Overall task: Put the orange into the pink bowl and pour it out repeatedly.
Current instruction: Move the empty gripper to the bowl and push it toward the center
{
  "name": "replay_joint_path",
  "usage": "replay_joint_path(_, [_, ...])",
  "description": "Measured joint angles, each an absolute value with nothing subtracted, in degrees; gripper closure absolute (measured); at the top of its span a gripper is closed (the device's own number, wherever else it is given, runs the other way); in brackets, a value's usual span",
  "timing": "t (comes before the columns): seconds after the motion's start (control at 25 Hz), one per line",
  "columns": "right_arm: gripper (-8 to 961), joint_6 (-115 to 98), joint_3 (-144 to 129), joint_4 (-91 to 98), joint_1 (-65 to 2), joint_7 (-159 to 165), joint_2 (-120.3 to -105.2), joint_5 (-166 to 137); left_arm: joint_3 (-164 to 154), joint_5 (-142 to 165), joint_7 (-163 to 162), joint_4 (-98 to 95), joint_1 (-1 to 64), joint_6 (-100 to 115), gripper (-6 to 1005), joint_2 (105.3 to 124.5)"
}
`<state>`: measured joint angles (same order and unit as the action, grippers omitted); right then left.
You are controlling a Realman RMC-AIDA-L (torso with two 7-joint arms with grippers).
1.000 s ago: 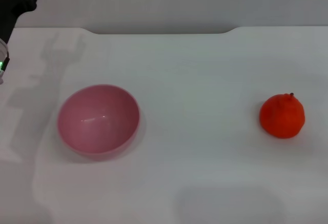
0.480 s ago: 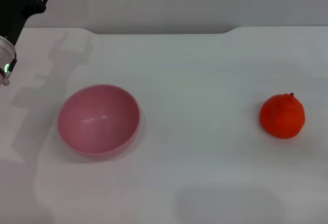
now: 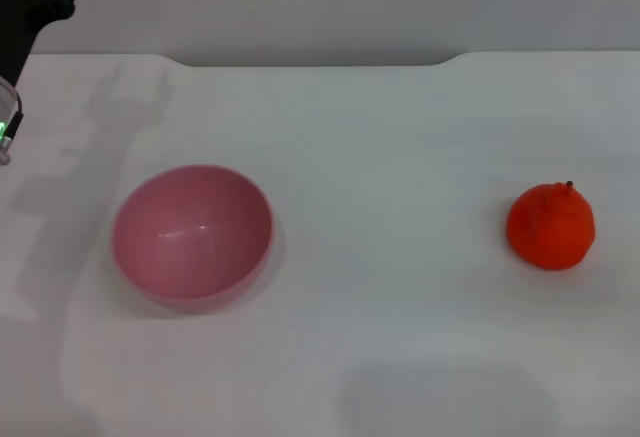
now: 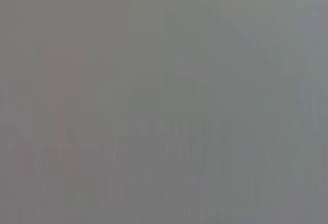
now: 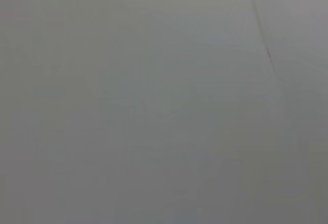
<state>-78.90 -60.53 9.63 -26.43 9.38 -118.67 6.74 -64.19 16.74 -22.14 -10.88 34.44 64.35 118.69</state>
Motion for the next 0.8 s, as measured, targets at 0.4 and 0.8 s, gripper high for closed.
replay_joint_path(0.4, [498, -77.16, -60.98, 9.57, -26.36, 18.26, -118.73, 6.3, -70.38, 26.6, -58.12, -31.05, 27.72, 66.86, 427, 115.02])
replay_joint_path(0.8, [498, -76.89, -61.18, 9.89, -27.0, 18.36, -118.45, 5.89, -69.68, 52.11, -95.1, -44.17, 28.22, 72.46, 481, 106.43])
